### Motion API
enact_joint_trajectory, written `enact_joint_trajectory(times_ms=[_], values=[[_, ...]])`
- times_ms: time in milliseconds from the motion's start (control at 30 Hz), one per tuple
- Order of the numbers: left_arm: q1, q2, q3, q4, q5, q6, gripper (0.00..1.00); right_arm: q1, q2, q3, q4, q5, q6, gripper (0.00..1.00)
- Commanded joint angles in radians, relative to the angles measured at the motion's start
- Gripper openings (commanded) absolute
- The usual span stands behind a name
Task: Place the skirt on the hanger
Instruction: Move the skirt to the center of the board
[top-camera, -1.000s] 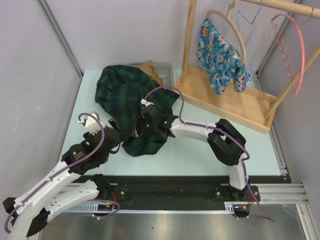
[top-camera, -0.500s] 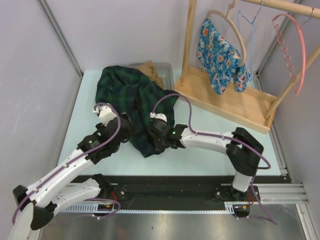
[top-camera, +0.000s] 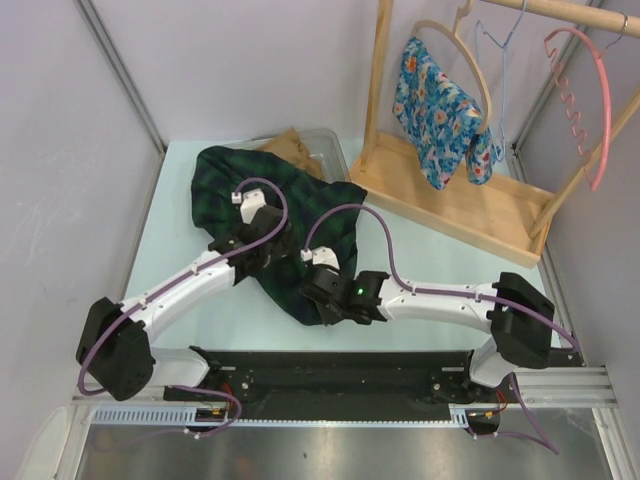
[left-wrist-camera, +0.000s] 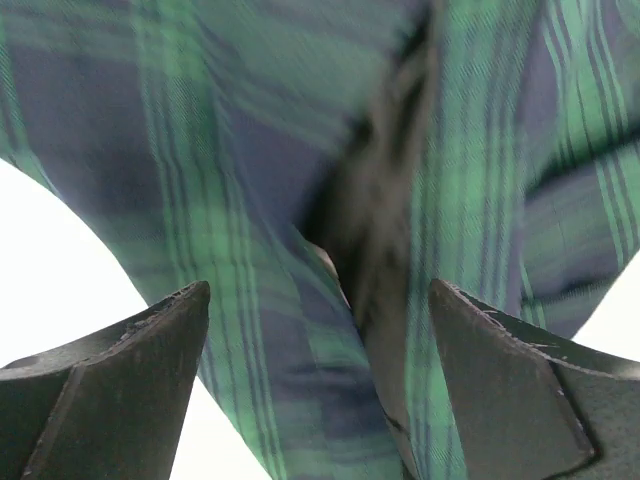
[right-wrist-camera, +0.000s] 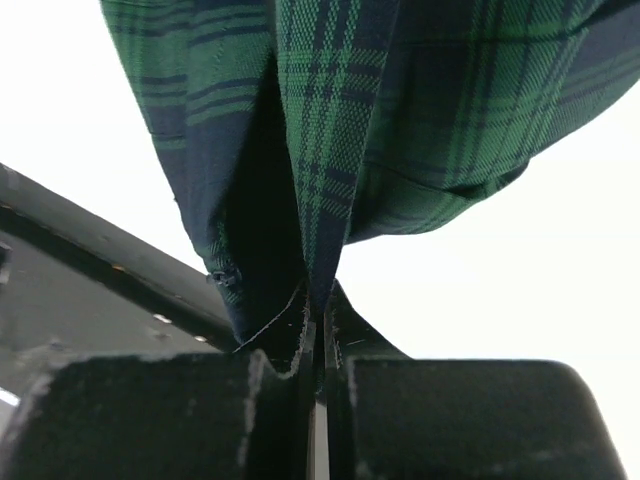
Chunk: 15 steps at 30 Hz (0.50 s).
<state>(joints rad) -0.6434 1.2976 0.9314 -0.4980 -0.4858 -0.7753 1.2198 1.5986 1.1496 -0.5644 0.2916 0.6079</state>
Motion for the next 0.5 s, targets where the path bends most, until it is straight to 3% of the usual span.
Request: enact_joint_trajectory(times_ms=[0, 333, 433, 467], values=[[0.096, -0.044, 0.014, 0.107, 0.024, 0.057, 0.92, 0.004, -0.048, -0.04, -0.061, 0.014, 0.02, 0.0], [0.182, -0.087, -0.049, 0.237, 0.148, 0.14, 0.74, -0.039, -0.078, -0.073, -0.048, -0.011, 0.024, 0.0], [0.188, -0.066, -0.026, 0.236, 0.154, 0.166, 0.63, -0.046, -0.078, -0.076, -0.048, -0.011, 0.026, 0.0], [0.192, -0.061, -0.016, 0.224, 0.151, 0.174, 0.53, -0.048, -0.08, -0.079, -0.046, -0.012, 0.026, 0.0]])
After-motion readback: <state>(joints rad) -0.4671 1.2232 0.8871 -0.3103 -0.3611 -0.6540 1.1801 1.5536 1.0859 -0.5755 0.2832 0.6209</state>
